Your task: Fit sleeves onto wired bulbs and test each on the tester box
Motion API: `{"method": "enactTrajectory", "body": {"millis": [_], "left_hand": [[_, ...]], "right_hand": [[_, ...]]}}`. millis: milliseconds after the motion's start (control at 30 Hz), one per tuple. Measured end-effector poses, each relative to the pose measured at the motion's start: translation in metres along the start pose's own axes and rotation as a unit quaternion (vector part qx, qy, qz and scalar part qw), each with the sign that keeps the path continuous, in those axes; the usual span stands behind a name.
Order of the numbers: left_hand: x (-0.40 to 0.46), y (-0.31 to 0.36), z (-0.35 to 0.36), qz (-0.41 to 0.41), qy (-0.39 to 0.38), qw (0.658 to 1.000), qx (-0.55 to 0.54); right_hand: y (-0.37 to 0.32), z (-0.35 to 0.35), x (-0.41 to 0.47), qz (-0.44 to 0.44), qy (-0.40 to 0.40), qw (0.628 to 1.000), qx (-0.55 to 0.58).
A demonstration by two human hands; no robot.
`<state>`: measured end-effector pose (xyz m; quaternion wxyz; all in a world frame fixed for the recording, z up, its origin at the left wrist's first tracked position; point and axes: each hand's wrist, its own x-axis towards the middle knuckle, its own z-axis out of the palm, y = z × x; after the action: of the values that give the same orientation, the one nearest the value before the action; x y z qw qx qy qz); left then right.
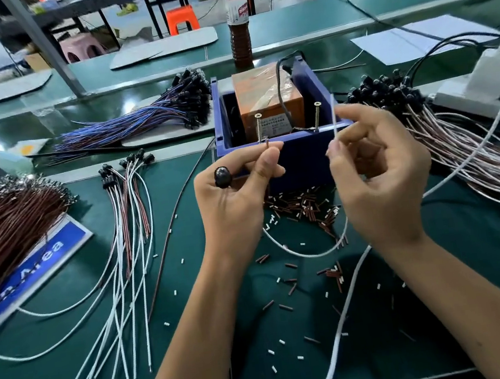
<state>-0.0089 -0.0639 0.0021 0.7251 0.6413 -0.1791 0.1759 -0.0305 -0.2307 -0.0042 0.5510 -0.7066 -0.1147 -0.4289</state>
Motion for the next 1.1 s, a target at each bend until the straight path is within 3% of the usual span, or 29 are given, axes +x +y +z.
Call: {"method": "enactTrajectory", "body": {"millis": [133, 400, 600, 1100], "left_hand": [[0.003, 0.001, 0.007, 0.032, 0.092, 0.994, 0.039], [0.005, -0.005, 0.020, 0.045, 0.181, 0.973, 0.132], [0.004, -0.002, 0.022, 0.049, 0.200, 0.959, 0.196], [0.002, 0.000, 0.023, 0.058, 0.205, 0.957, 0.199]], "right_hand": [[0.006, 0.005, -0.002, 0.014, 0.069, 0.994, -0.088], [0.003, 0.009, -0.005, 0.045, 0.023, 0.991, -0.125], [0.002, 0.008, -0.003, 0.021, 0.002, 0.987, -0.158], [0.004, 0.010, -0.001, -0.001, -0.006, 0.985, -0.175]]}}
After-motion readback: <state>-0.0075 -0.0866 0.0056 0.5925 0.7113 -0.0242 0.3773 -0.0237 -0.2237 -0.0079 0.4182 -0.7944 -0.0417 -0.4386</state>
